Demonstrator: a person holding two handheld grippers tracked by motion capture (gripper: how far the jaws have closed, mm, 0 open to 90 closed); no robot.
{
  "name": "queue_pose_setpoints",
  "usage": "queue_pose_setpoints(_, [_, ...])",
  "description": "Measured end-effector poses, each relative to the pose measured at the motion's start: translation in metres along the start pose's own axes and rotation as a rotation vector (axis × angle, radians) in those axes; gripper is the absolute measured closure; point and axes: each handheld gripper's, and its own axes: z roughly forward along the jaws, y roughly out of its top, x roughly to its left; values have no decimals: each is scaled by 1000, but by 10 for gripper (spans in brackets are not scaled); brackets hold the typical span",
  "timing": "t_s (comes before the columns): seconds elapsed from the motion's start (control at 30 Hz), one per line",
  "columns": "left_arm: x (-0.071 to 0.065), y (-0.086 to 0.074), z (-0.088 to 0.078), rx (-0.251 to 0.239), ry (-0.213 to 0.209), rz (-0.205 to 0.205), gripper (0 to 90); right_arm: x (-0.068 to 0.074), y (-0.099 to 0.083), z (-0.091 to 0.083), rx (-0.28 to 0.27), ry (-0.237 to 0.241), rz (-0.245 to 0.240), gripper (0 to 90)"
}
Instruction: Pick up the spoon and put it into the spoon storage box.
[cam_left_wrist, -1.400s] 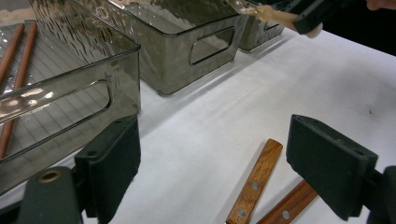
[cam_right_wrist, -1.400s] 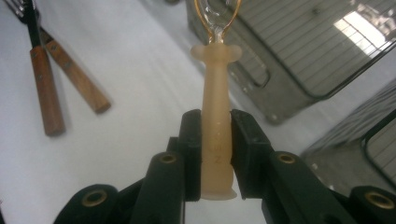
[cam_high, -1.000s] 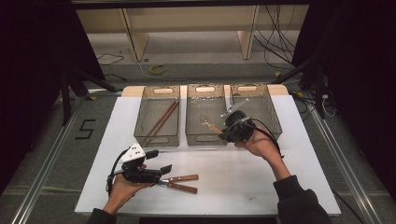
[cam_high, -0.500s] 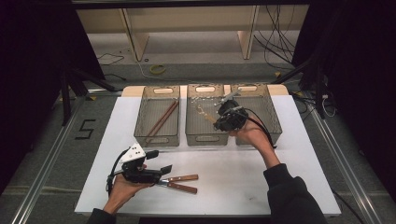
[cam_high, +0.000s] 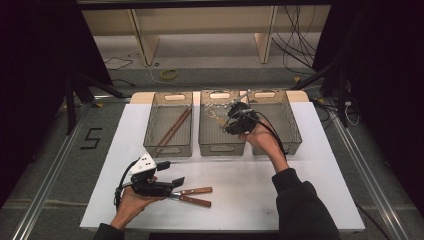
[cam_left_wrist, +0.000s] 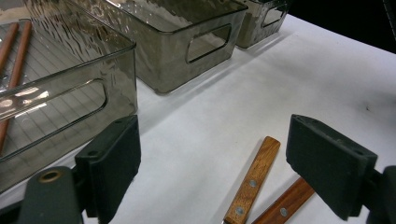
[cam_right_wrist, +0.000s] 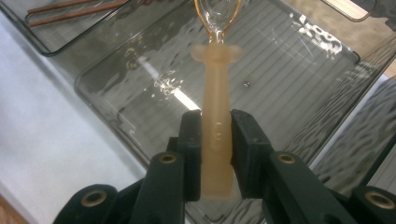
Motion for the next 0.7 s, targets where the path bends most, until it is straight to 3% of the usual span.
queue_pose_setpoints(0.7, [1,1,-1,1,-3,1,173,2,11,26,54,-19,38,748])
